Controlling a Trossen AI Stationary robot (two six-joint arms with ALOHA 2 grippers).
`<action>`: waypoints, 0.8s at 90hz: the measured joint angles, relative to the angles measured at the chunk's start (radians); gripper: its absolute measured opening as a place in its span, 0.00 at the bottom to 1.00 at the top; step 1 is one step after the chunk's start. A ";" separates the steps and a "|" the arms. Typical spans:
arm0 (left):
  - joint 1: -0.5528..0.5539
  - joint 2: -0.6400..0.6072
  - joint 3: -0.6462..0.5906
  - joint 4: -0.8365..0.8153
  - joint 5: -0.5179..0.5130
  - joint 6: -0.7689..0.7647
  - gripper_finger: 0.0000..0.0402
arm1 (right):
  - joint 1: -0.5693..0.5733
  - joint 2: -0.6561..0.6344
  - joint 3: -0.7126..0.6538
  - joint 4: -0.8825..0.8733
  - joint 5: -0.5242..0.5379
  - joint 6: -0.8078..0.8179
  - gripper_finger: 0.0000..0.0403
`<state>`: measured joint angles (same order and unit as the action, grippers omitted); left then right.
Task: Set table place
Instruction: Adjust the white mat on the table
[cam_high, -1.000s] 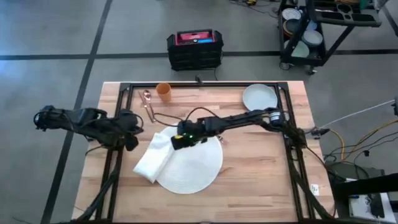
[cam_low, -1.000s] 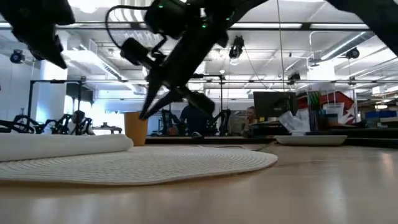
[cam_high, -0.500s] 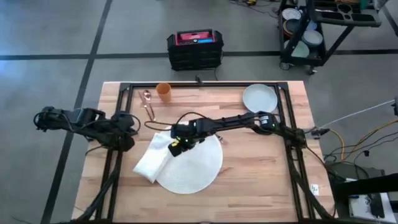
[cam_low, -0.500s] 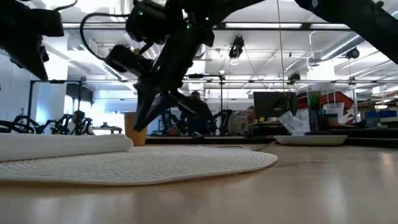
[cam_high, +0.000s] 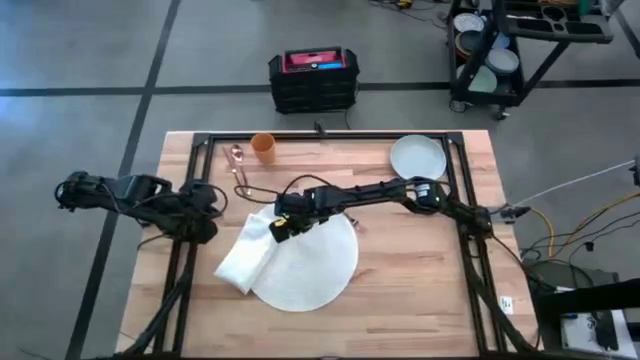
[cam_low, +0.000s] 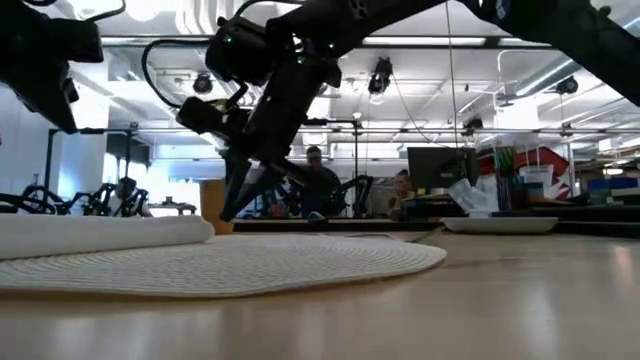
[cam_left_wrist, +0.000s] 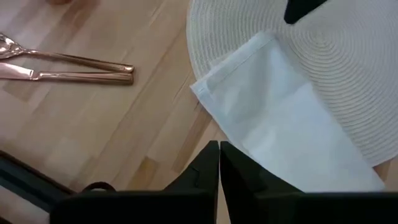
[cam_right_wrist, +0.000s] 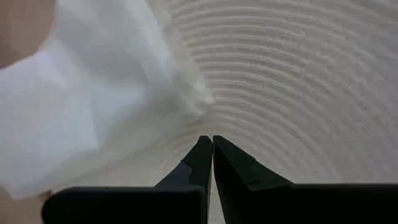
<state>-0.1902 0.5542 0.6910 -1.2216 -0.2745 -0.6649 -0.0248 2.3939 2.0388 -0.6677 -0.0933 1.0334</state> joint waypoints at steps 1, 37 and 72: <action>0.000 0.000 0.000 0.000 0.000 0.000 0.00 | 0.000 0.000 0.000 0.001 0.000 0.004 0.00; 0.000 0.003 0.000 0.002 -0.004 0.001 0.00 | 0.000 0.056 0.002 0.010 -0.039 0.070 0.00; 0.000 0.004 0.000 0.001 -0.007 0.001 0.00 | -0.004 0.057 0.002 0.133 -0.029 0.052 0.00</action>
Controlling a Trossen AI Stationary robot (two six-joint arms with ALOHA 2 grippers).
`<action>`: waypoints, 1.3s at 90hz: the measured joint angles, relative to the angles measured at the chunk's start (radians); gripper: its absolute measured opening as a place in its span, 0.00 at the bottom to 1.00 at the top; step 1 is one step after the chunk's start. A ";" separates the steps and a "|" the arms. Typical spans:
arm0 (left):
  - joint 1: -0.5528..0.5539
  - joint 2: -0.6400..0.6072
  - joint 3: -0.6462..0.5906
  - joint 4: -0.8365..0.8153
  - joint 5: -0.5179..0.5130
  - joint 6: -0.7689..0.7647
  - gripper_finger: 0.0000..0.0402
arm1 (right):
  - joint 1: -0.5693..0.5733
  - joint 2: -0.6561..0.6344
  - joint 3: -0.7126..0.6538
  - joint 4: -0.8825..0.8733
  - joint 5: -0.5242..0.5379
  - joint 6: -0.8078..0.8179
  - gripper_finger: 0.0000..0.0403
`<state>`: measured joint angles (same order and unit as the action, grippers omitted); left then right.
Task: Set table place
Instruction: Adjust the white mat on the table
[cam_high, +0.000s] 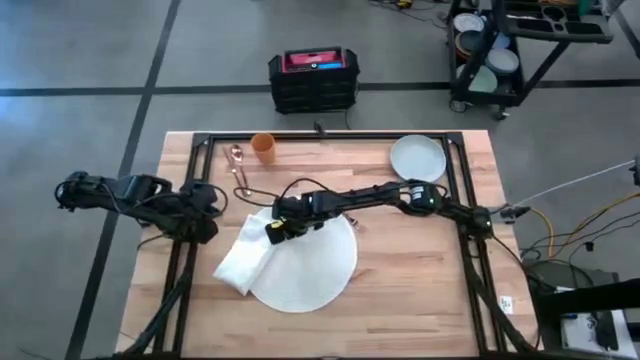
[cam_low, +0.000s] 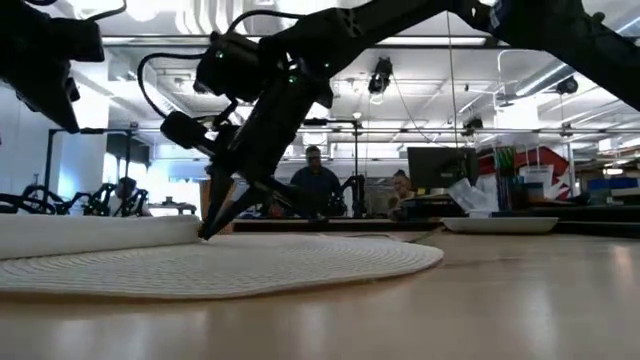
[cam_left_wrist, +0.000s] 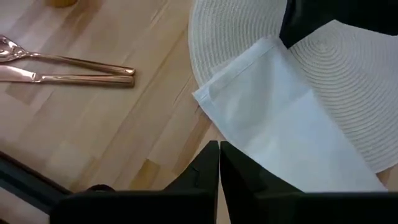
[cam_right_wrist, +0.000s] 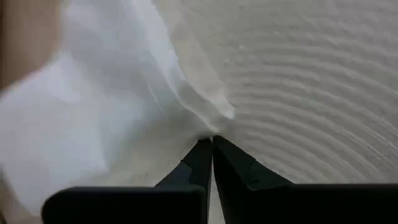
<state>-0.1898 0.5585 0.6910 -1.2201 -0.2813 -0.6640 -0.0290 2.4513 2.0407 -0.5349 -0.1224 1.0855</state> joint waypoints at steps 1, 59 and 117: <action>0.000 0.001 0.000 0.000 0.000 0.000 0.00 | 0.000 0.000 0.000 0.011 0.001 -0.003 0.00; 0.000 0.002 0.000 0.000 -0.016 0.000 0.00 | -0.033 -0.039 -0.001 0.098 0.162 -0.267 0.00; 0.000 0.000 0.000 0.000 -0.016 -0.003 0.00 | 0.094 -0.129 -0.001 -0.402 -0.090 -0.223 0.00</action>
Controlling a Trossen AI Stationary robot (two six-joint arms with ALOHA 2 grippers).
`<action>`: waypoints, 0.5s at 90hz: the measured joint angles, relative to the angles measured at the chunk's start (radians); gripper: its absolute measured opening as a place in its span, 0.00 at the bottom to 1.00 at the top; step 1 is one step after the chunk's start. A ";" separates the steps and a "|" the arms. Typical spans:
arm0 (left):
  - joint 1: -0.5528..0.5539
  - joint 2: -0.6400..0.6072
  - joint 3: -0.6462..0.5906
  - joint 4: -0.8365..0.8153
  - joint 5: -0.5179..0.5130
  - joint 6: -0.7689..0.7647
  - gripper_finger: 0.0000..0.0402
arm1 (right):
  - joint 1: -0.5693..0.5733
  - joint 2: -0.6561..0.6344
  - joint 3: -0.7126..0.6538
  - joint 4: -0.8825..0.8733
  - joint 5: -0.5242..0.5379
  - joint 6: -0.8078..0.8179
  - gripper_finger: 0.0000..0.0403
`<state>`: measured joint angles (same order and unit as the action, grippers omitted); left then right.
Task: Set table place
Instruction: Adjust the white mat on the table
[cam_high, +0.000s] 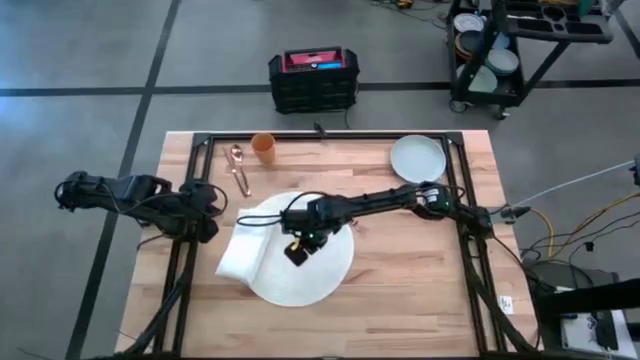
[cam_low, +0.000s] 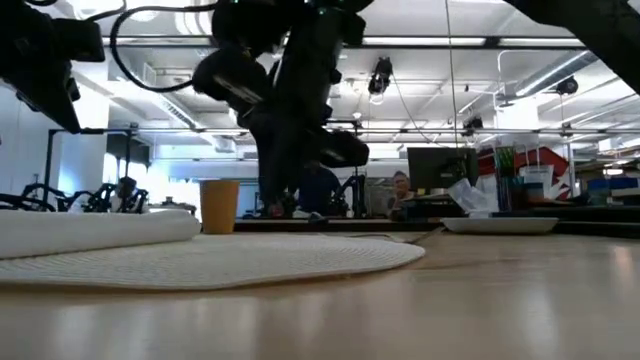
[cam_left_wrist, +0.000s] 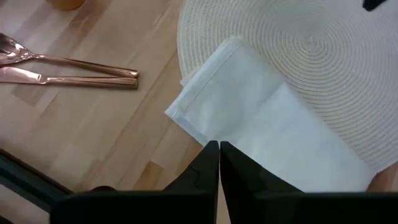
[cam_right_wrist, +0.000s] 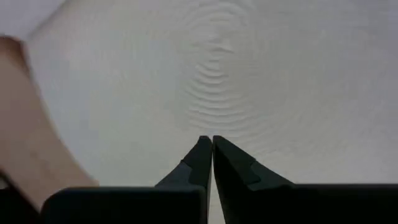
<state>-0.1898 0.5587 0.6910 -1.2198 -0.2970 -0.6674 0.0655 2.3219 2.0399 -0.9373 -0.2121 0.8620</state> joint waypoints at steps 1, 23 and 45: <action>0.000 0.000 0.000 0.000 0.000 0.000 0.00 | 0.000 0.000 0.000 0.006 0.000 -0.001 0.00; 0.000 0.002 0.000 0.000 -0.002 -0.007 0.00 | -0.010 0.016 -0.015 0.270 -0.002 0.063 0.00; 0.000 0.003 0.000 0.000 -0.008 -0.013 0.00 | -0.022 0.086 -0.018 0.262 0.037 0.090 0.00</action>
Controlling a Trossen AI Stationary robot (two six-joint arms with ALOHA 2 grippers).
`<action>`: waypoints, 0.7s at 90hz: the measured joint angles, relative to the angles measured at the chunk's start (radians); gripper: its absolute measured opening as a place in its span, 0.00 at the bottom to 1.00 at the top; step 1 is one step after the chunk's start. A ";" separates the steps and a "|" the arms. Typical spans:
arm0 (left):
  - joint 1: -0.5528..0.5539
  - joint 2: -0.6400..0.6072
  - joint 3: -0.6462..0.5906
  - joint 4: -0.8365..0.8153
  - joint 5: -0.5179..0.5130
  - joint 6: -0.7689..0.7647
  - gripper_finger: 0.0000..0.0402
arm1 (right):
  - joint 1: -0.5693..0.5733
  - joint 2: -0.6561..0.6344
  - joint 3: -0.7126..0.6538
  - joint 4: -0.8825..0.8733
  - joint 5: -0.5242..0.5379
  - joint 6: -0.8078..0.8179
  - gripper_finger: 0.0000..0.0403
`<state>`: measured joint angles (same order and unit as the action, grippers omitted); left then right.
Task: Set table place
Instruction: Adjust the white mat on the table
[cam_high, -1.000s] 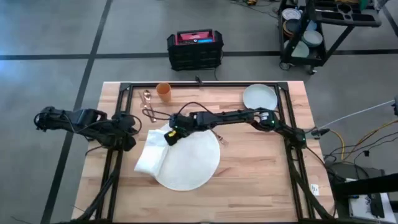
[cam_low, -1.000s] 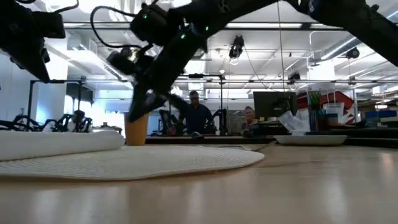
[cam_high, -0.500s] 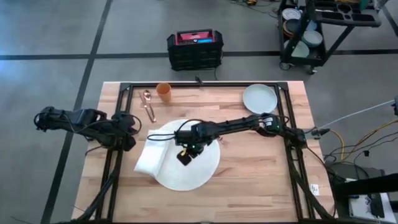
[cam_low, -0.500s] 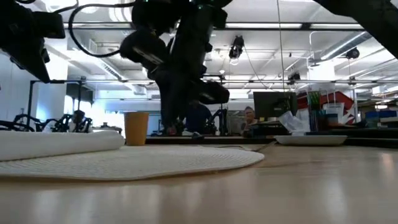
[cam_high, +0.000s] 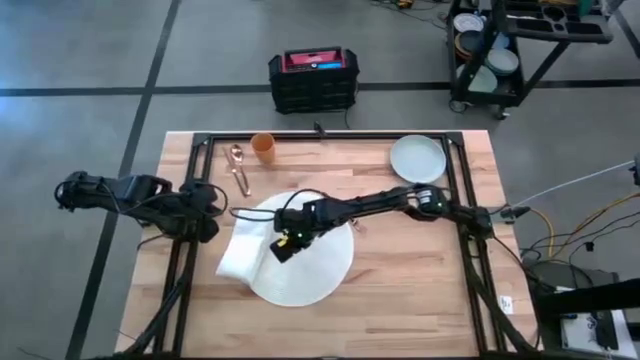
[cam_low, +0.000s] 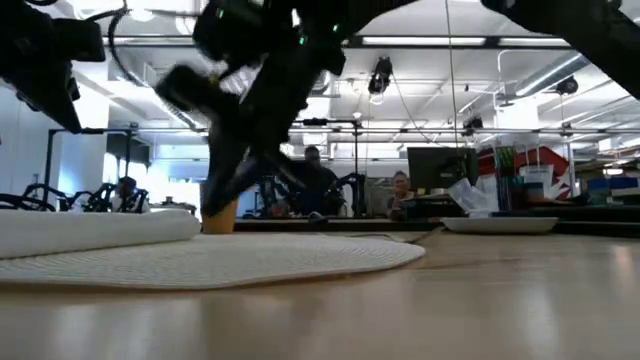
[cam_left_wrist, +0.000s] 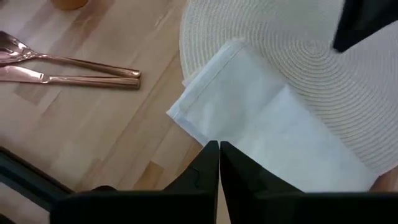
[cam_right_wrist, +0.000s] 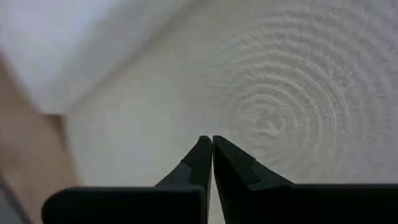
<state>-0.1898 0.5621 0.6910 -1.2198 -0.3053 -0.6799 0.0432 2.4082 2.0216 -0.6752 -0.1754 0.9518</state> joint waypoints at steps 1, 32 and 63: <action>0.000 0.001 0.000 0.000 0.000 -0.001 0.00 | 0.000 0.004 0.000 0.002 0.000 0.002 0.00; 0.000 0.008 0.000 0.000 -0.002 -0.003 0.00 | -0.005 0.042 0.007 -0.165 -0.046 -0.021 0.00; 0.000 0.008 0.000 0.000 -0.002 -0.003 0.00 | 0.077 0.025 0.002 -0.473 -0.062 -0.074 0.00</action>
<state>-0.1898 0.5701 0.6914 -1.2201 -0.3071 -0.6827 0.1204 2.4332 2.0239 -1.1479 -0.2375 0.8781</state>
